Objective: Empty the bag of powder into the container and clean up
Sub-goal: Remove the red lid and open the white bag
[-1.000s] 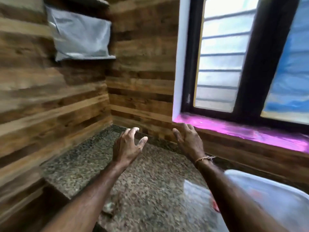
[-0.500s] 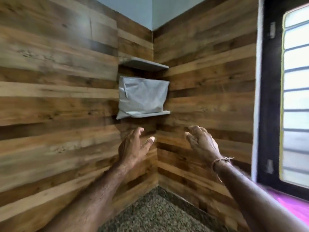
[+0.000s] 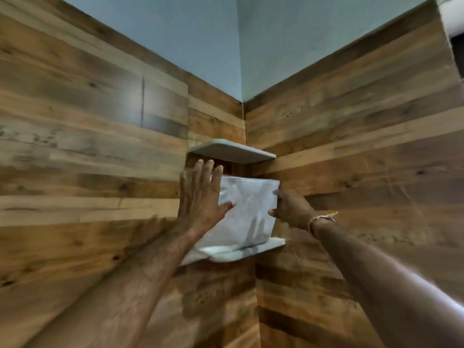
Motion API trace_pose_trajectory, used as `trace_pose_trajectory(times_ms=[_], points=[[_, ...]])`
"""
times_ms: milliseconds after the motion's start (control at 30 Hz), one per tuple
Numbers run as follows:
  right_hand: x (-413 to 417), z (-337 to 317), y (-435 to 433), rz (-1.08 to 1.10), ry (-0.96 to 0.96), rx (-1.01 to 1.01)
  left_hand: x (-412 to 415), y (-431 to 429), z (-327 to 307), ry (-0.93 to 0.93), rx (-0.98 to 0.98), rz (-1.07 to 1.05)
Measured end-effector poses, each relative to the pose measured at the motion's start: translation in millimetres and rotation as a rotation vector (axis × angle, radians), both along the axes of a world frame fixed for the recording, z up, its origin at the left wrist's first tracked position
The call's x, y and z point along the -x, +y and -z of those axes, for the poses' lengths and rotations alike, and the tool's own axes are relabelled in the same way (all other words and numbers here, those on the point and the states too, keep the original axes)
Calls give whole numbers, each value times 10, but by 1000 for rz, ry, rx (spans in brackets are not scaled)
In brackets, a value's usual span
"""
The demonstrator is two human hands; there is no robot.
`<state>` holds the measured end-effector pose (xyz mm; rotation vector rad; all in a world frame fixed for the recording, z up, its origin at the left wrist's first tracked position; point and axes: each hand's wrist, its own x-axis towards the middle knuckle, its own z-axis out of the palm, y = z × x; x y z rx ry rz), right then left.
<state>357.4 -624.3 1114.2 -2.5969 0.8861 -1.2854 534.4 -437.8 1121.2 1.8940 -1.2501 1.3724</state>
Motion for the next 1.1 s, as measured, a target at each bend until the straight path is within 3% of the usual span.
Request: trace_pose_trajectory(times_ms=[133,333,467,700,867,1100], points=[[-332,-473,-270,0,52,121,-162,-220,-419,-16,-80,-100],[-581,-874,-645,-24,146,43,-520,-452,-711,86,-45,120],[-557,-881,-686,-9,-13,-37,-673,-524,-718,129,17,213],[-470,-865,-541,6,-234,-4,-674,-422,-730,147,117,322],[-67,-973,-227,-25,-303,14,-389,-120,-844,49,200,376],[1124,-619,186,86,-246,-17,543,174,-504,109,68,545]])
